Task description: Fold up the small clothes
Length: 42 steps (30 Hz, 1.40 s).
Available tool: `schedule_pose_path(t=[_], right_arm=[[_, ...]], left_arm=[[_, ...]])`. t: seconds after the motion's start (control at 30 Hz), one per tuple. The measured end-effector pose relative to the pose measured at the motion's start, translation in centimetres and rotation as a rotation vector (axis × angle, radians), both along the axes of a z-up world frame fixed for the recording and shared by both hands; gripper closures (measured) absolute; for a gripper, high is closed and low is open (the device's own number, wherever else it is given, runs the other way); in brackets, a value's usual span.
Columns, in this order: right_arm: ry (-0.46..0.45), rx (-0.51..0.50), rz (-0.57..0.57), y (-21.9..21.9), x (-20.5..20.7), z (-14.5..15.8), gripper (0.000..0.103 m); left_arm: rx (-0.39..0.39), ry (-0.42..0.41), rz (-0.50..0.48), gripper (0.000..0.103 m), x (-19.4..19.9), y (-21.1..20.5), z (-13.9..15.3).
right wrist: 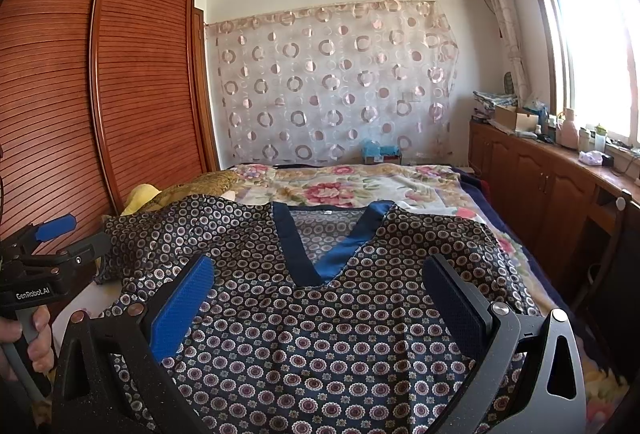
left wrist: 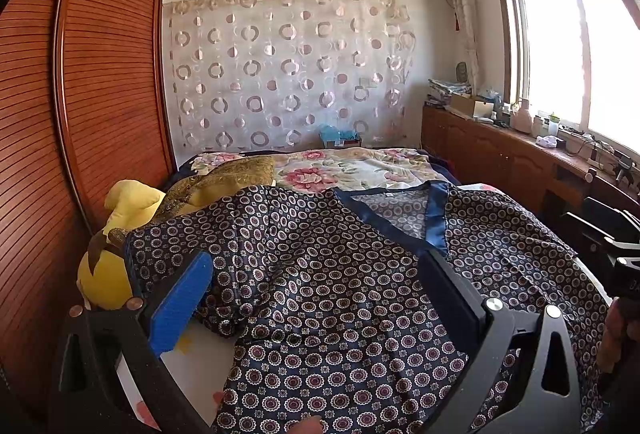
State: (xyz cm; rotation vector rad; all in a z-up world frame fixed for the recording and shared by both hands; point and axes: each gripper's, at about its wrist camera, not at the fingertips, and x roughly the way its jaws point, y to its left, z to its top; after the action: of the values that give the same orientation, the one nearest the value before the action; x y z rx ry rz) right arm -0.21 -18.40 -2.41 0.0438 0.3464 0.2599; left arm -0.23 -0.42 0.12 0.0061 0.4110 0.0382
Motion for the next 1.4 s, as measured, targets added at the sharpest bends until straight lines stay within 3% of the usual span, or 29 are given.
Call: schedule_pose_path(t=[1.4], right_arm=[[0.004,0.008,0.004,0.02,-0.06,-0.02,0.000]], left_arm=[[0.007,-0.015,0.003,0.000,-0.42,-0.13,0.22]])
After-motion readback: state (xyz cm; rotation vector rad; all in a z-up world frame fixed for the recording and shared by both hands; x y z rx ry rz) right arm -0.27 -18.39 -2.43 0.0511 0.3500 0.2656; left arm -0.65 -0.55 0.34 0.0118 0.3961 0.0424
